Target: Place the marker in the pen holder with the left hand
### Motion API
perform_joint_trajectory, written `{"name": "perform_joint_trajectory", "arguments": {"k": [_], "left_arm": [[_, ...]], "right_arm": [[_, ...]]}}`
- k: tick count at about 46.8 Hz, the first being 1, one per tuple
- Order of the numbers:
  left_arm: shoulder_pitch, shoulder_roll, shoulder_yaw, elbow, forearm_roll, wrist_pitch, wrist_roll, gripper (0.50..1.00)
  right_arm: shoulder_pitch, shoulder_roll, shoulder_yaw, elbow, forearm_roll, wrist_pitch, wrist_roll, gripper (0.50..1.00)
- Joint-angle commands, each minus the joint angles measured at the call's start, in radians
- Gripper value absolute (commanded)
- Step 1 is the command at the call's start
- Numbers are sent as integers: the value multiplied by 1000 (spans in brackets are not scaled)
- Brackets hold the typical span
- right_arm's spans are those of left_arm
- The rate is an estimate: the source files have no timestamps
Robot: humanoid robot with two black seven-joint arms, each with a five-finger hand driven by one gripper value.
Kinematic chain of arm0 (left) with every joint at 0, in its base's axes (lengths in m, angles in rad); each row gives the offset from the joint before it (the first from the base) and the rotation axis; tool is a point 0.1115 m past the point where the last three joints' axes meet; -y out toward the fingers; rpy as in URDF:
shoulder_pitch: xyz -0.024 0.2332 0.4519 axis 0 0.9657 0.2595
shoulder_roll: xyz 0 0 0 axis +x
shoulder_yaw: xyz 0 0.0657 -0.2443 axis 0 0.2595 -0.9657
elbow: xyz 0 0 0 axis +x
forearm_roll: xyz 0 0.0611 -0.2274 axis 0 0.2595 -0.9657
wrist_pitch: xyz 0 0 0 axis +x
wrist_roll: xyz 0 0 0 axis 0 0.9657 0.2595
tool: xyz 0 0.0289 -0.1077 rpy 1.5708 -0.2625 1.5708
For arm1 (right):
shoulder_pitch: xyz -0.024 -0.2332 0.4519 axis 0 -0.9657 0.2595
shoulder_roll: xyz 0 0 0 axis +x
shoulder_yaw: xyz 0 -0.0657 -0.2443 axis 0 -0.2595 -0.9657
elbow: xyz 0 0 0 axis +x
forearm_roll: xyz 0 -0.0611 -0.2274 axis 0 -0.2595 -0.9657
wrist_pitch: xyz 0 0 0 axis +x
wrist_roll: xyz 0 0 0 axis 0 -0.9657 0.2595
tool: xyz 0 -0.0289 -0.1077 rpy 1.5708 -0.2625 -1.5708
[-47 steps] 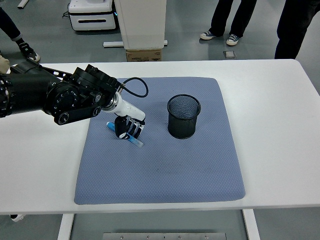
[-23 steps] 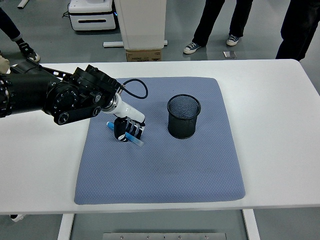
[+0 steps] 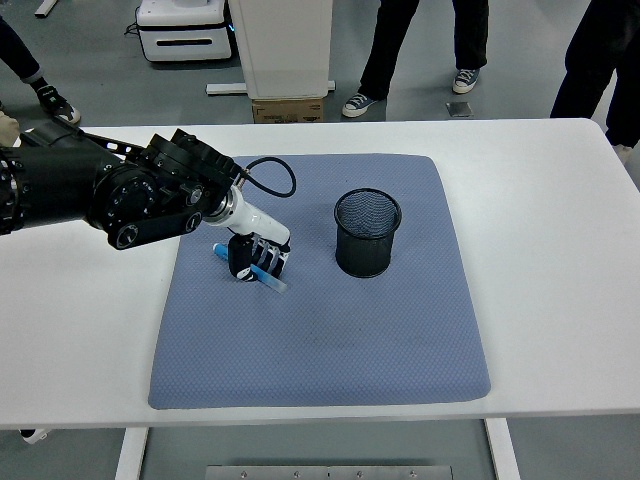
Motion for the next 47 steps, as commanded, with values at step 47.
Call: {"name": "perform_joint_trajectory", "arguments": {"k": [47], "left_arm": [[-65, 46, -23, 11, -65, 1, -6, 500]], "right_arm": [[0, 0, 0, 0, 0, 0, 0, 1000]]}}
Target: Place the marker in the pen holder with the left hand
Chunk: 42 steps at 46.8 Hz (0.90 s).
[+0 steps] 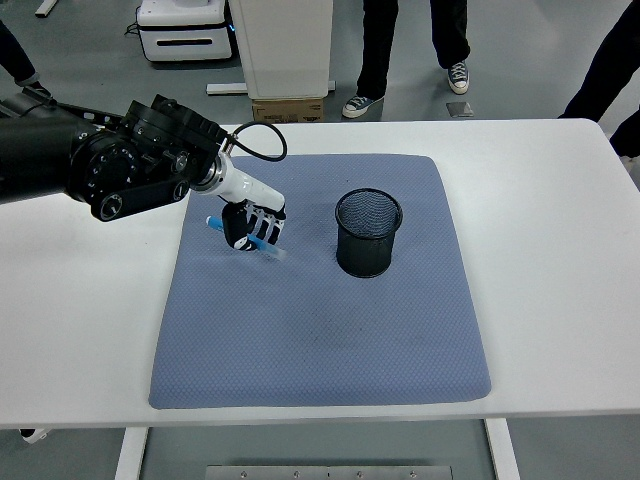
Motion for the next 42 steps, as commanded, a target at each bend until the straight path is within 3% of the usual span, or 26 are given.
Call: {"name": "perform_joint_trajectory", "arguments": {"k": [1, 21, 42], "left_arm": [[-4, 0, -7, 0, -22, -1, 1, 500], [-10, 0, -101, 21, -201, 7, 1, 500], [-49, -1, -220, 35, -266, -1, 1, 500]], "right_arm": [[0, 0, 0, 0, 0, 0, 0, 1000], [0, 0, 0, 0, 0, 0, 0, 1000], [0, 0, 0, 0, 0, 0, 0, 1000]]}}
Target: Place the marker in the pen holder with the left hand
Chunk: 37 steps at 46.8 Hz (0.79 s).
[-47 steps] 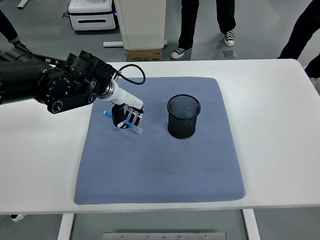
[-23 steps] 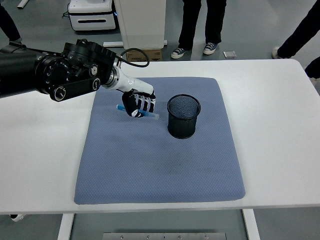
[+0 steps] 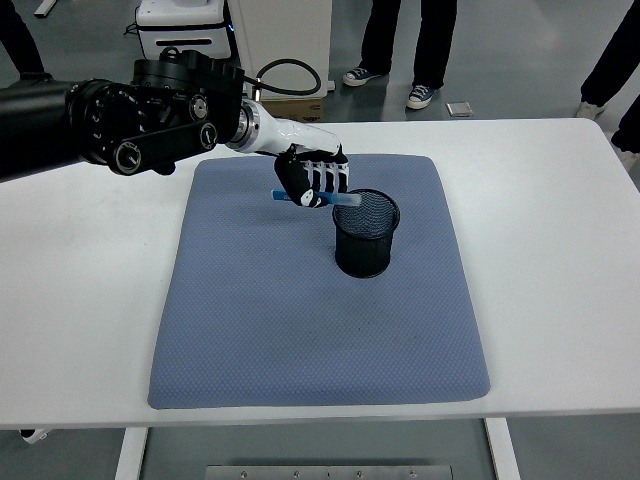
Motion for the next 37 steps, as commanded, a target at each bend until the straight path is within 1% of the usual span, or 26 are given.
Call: {"name": "perform_joint_trajectory", "arguments": {"k": [1, 9, 15, 19, 26, 32, 37], "left_arm": [[-5, -3, -17, -1, -27, 0, 1, 500], [3, -17, -61, -1, -90, 11, 1, 500], [10, -41, -86, -1, -139, 23, 1, 500], [20, -43, -91, -1, -178, 44, -1, 500], [41, -45, -100, -1, -228, 48, -1, 500], [64, -46, -107, -1, -269, 58, -21, 500], [78, -48, -107, -1, -318, 60, -22, 500]], "right_arm": [[0, 0, 0, 0, 0, 0, 0, 1000], [0, 0, 0, 0, 0, 0, 0, 1000], [0, 0, 0, 0, 0, 0, 0, 1000], [0, 0, 0, 0, 0, 2, 0, 1000], [0, 0, 0, 0, 0, 2, 0, 1000], [0, 0, 0, 0, 0, 0, 0, 1000], [0, 0, 0, 0, 0, 0, 0, 1000]]}}
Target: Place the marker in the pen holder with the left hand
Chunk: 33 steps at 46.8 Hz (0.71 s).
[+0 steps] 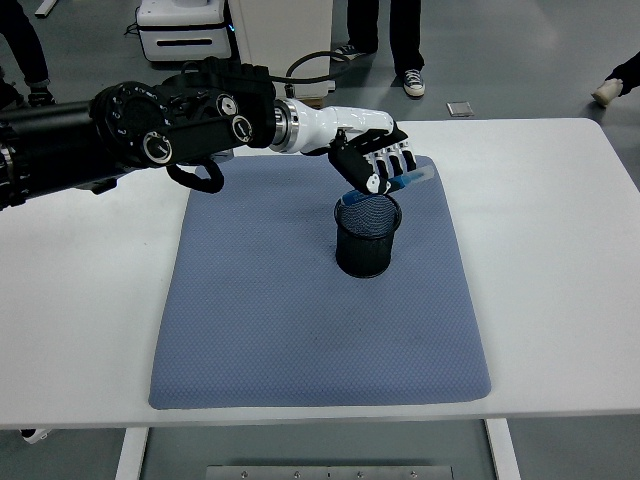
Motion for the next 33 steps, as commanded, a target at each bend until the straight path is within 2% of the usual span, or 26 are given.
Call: {"name": "perform_joint_trajectory", "arguments": {"k": [1, 26, 27, 29, 31, 33], "left_arm": [[7, -1, 0, 1, -37, 2, -1, 500], [52, -3, 0, -1, -141, 37, -23, 500], [52, -3, 0, -1, -143, 42, -23, 522], [53, -3, -2, -1, -150, 47, -23, 598], [58, -3, -2, -1, -158, 47, -23, 625], [58, -3, -2, -1, -163, 47, -23, 672]], "right_arm": [[0, 0, 0, 0, 0, 0, 0, 1000], [0, 0, 0, 0, 0, 1, 0, 1000], [0, 0, 0, 0, 0, 0, 0, 1000], [0, 0, 0, 0, 0, 0, 0, 1000], [0, 0, 0, 0, 0, 0, 0, 1000], [0, 0, 0, 0, 0, 0, 0, 1000]]}}
